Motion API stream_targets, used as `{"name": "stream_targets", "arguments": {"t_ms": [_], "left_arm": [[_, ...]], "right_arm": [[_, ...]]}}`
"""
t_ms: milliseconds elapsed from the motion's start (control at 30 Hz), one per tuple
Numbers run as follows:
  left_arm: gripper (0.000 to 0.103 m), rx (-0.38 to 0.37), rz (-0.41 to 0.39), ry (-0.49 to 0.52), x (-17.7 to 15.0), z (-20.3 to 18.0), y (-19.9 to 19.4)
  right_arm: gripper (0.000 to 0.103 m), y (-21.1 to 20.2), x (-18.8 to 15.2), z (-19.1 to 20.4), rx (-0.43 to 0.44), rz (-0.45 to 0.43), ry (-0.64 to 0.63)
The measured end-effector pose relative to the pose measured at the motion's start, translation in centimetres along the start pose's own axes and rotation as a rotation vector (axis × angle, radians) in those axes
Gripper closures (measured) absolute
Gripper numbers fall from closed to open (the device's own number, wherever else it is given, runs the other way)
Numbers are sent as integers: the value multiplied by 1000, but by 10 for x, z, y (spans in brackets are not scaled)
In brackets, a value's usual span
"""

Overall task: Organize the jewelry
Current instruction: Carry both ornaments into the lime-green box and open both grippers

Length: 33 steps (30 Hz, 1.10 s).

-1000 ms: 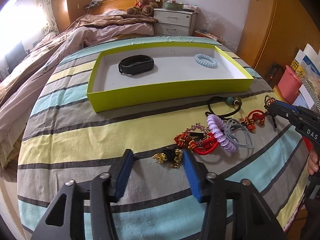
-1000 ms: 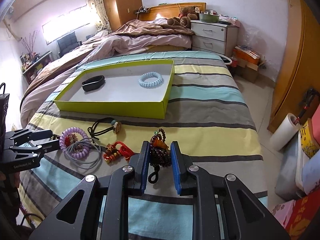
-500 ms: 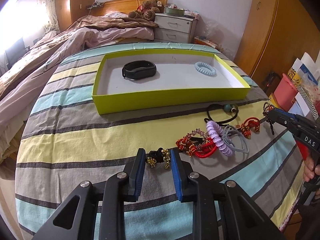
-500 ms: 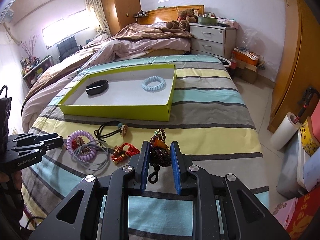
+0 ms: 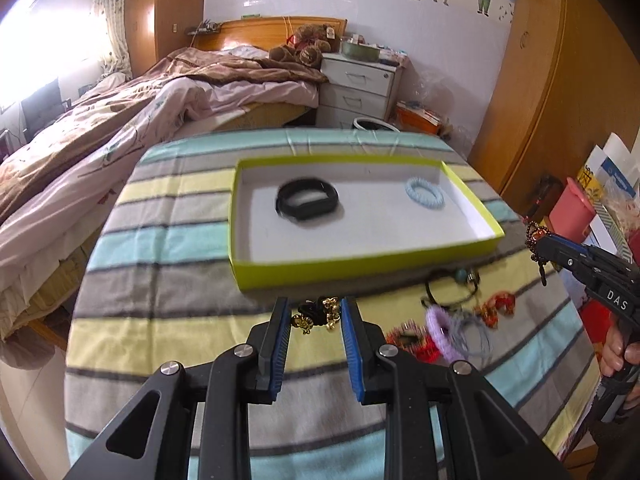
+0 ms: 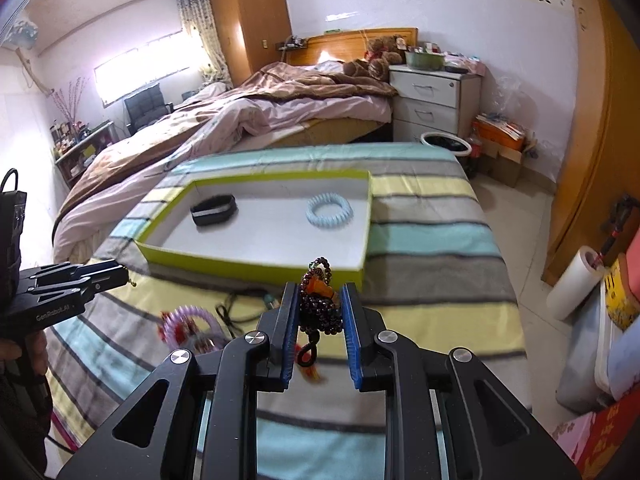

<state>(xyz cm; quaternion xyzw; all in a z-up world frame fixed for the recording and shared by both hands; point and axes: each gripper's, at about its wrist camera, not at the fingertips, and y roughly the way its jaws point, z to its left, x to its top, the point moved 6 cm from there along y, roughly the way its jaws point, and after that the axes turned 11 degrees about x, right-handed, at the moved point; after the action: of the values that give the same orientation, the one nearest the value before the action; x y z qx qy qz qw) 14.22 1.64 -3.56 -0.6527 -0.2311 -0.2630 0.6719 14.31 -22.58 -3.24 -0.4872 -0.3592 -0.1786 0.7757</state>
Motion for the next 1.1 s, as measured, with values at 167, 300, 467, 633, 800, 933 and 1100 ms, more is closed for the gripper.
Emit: {"name": "stream_targets", "arguments": {"t_ms": [167, 300, 467, 633, 800, 933, 1100], "left_arm": [[77, 4, -17, -11, 23, 6, 6], [77, 13, -12, 1, 38, 6, 20], [77, 5, 11, -7, 51, 6, 41], [77, 4, 33, -12, 60, 4, 63], [77, 7, 54, -14, 62, 4, 79], [77, 20, 65, -13, 61, 6, 88], [77, 16, 87, -11, 59, 5, 98]], "right_arm": [[81, 17, 26, 2, 17, -6, 2], [81, 38, 45, 2, 9, 6, -6], [81, 66, 61, -1, 19, 37, -4], [81, 100, 70, -4, 17, 86, -6], [81, 128, 73, -4, 27, 130, -8], [81, 145, 73, -3, 31, 158, -7], [81, 160, 71, -7, 17, 193, -15]]}}
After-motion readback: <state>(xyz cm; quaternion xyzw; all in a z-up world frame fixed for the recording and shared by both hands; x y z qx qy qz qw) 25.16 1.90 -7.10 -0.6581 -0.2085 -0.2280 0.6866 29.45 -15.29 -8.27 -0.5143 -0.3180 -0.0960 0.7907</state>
